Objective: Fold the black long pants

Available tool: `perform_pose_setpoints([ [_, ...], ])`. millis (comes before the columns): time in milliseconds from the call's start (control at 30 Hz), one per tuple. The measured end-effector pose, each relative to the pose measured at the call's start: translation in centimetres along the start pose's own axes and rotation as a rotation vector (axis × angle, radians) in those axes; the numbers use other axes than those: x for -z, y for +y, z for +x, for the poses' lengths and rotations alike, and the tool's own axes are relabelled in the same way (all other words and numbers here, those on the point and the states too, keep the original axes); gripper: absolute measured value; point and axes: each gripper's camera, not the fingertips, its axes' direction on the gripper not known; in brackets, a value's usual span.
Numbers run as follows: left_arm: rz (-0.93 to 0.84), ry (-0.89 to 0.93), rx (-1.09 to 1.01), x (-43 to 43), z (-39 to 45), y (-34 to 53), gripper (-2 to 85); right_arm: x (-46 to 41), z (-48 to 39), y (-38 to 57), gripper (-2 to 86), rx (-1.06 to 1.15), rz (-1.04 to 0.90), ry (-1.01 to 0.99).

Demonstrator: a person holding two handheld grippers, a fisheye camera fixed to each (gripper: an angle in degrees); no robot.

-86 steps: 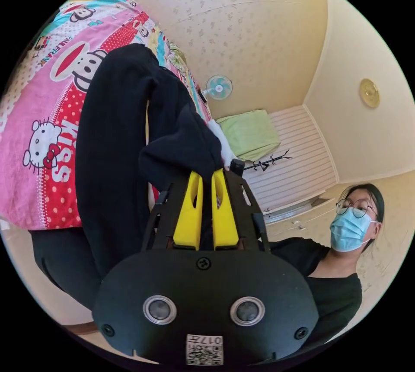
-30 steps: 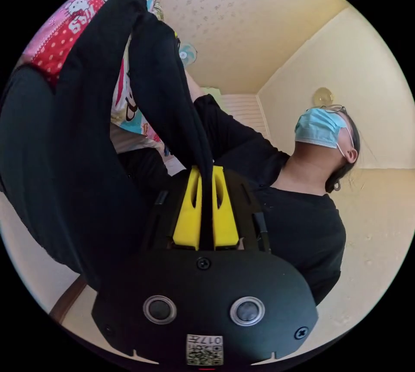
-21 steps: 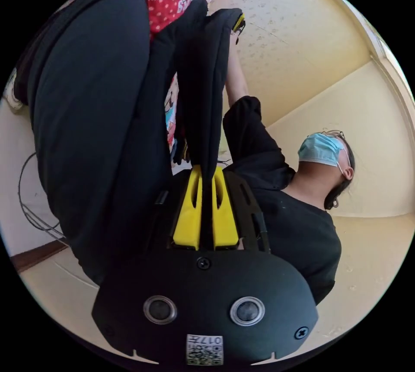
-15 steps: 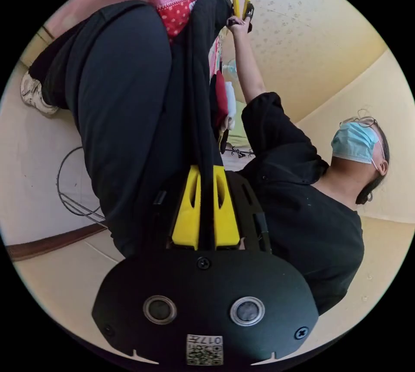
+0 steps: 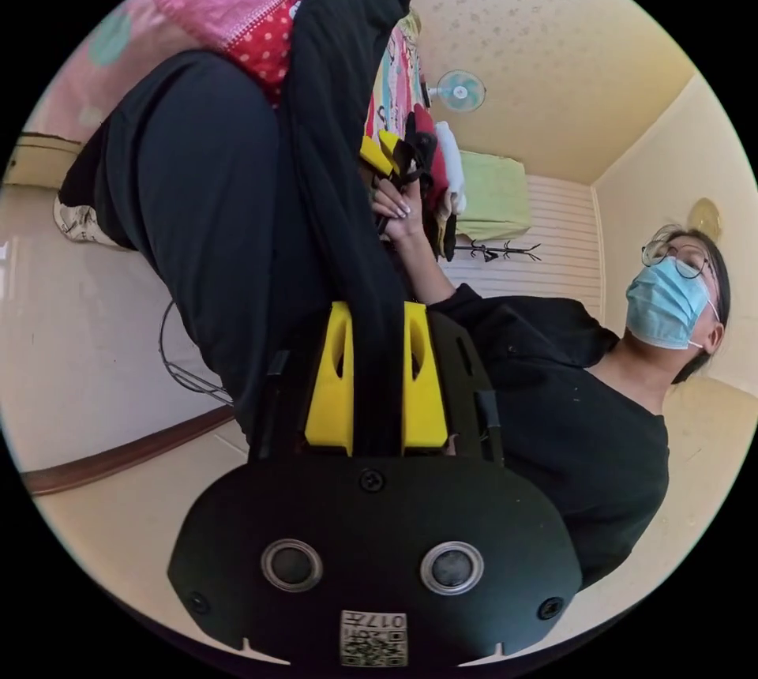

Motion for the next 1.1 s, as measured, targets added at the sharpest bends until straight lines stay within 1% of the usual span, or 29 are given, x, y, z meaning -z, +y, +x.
perform_pose_setpoints([
  [67, -0.02, -0.036, -0.025, -0.8, 1.6, -0.4, 6.9, -1.6, -1.0, -0.4, 6.0, 0.017, -0.047, 0.001],
  [133, -0.047, -0.099, -0.058, -1.3, 3.4, -0.5, 5.1, -0.4, -3.0, -0.6, 4.6, 0.071, -0.006, -0.003],
  [167, -0.058, -0.154, -0.131, -1.8, 5.3, -0.2, 4.5, 1.0, -4.9, -0.4, 4.2, 0.1, 0.027, 0.011],
  [200, -0.06, -0.171, -0.174, -2.1, 6.3, 0.0, 4.4, 1.8, -5.8, -0.2, 4.0, 0.115, 0.038, 0.032],
  [233, -0.067, -0.177, -0.231, -2.7, 7.5, 0.6, 4.1, 2.8, -7.8, 0.5, 3.8, 0.157, 0.036, 0.104],
  [267, -0.084, -0.16, -0.228, -3.6, 7.5, 0.7, 4.2, 2.8, -9.2, 1.2, 3.7, 0.186, 0.004, 0.192],
  [300, -0.099, -0.159, -0.205, -4.1, 7.1, 0.6, 4.2, 2.5, -9.4, 1.6, 3.8, 0.189, -0.014, 0.236],
  [367, -0.188, -0.239, -0.033, -6.2, 4.0, 0.0, 6.0, 0.1, -8.1, 2.5, 4.2, 0.161, -0.093, 0.352],
  [433, -0.251, -0.307, 0.049, -6.8, 2.9, -0.3, 8.1, -1.1, -6.0, 2.5, 4.9, 0.098, -0.195, 0.34],
  [467, -0.265, -0.327, 0.042, -6.5, 3.6, -0.5, 8.7, -0.8, -5.1, 2.4, 5.5, 0.069, -0.207, 0.312],
  [500, -0.256, -0.351, 0.032, -6.1, 4.2, -0.7, 9.4, -0.3, -5.0, 2.5, 5.7, 0.06, -0.184, 0.299],
  [567, -0.158, -0.476, 0.005, -3.6, 6.8, -2.1, 11.5, 2.6, -5.0, 2.1, 6.9, 0.054, -0.05, 0.25],
  [600, -0.128, -0.502, -0.001, -2.9, 7.3, -2.7, 12.0, 3.2, -5.0, 1.7, 7.5, 0.052, -0.025, 0.245],
  [667, -0.027, -0.559, -0.079, -0.9, 9.4, -6.5, 14.7, 5.5, -4.5, -0.8, 10.6, 0.015, 0.043, 0.25],
  [700, -0.008, -0.556, -0.115, -0.7, 9.7, -7.8, 15.4, 6.0, -4.3, -1.6, 11.5, 0.005, 0.059, 0.249],
  [767, 0.04, -0.473, -0.169, -0.5, 9.1, -13.3, 16.3, 6.9, -3.5, -4.8, 13.3, -0.017, 0.096, 0.223],
  [800, 0.042, -0.445, -0.174, -0.5, 8.5, -14.7, 16.4, 6.8, -3.1, -5.6, 13.6, -0.027, 0.092, 0.212],
  [867, 0.002, -0.345, -0.087, -1.3, 4.5, -19.2, 16.7, 5.5, -1.3, -7.9, 14.3, -0.106, 0.057, 0.125],
  [933, -0.047, -0.278, -0.048, -2.6, 2.2, -20.6, 17.1, 4.3, -0.9, -8.4, 14.1, -0.131, 0.036, 0.057],
  [967, -0.064, -0.239, -0.057, -3.6, 1.6, -20.7, 17.3, 3.7, -1.0, -8.3, 13.6, -0.137, 0.037, 0.068],
  [1033, -0.085, -0.211, -0.076, -5.1, 1.3, -20.5, 17.2, 3.2, -1.5, -7.8, 13.0, -0.142, 0.056, 0.092],
  [1100, -0.124, -0.218, -0.072, -6.8, 0.9, -20.2, 16.9, 2.9, -1.5, -7.4, 12.8, -0.171, 0.074, 0.063],
])
